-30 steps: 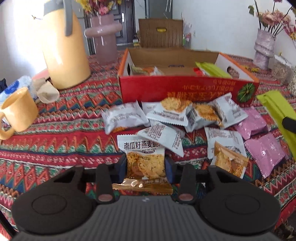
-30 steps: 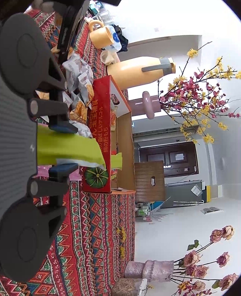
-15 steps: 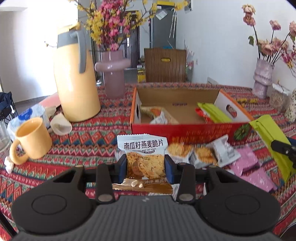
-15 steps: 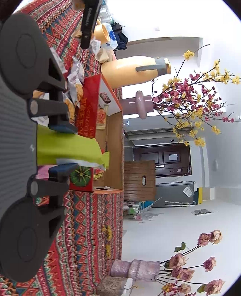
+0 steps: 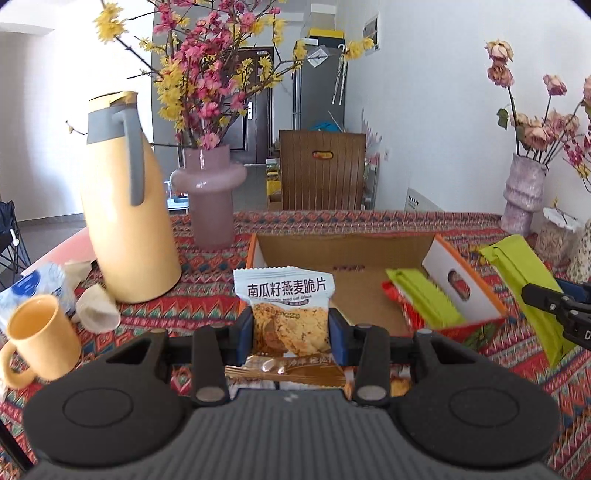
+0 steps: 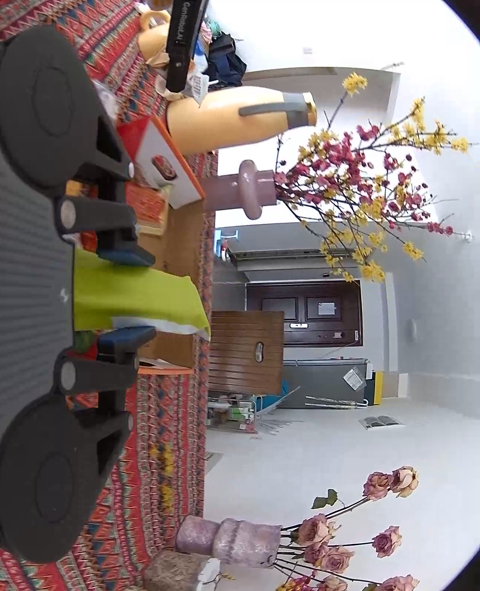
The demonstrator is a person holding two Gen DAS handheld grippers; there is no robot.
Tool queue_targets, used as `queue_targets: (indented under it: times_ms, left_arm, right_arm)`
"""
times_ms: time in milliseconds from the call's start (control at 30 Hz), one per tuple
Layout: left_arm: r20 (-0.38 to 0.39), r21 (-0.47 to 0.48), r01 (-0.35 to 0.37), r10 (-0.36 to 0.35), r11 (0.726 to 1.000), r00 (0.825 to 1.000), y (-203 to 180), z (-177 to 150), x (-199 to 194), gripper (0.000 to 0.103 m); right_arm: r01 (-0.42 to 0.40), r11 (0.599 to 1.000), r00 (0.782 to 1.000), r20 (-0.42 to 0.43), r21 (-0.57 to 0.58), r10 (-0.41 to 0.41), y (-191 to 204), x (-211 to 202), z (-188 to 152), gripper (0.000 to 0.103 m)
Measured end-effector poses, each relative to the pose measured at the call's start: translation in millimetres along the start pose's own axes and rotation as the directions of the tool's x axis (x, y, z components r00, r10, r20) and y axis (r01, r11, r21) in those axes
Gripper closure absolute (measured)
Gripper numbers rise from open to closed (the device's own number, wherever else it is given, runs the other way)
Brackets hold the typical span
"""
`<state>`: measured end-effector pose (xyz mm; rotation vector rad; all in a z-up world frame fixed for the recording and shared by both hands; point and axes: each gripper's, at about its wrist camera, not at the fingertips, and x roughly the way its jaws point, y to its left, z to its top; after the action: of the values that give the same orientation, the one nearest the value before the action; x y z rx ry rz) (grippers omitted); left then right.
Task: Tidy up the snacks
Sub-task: 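Carry both packs into the box and open both tools to release them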
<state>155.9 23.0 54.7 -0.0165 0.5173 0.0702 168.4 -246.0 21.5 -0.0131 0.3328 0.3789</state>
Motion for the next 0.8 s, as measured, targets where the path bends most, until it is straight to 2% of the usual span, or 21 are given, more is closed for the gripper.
queue_targets:
  times_ms: [400, 800]
  left_arm:
    - [0.032, -0.029, 0.022, -0.021, 0.999, 0.999, -9, 35, 60, 0.061]
    - [0.001, -0.06, 0.021, -0.021, 0.998, 1.0, 1, 16, 109, 0.061]
  right_arm:
    - [-0.027, 1.0, 1.0, -0.016, 0.008, 0.027, 1, 72, 31, 0.069]
    - [-0.044, 0.997, 0.998, -0.032, 0.061, 0.046, 3, 124, 19, 0.069]
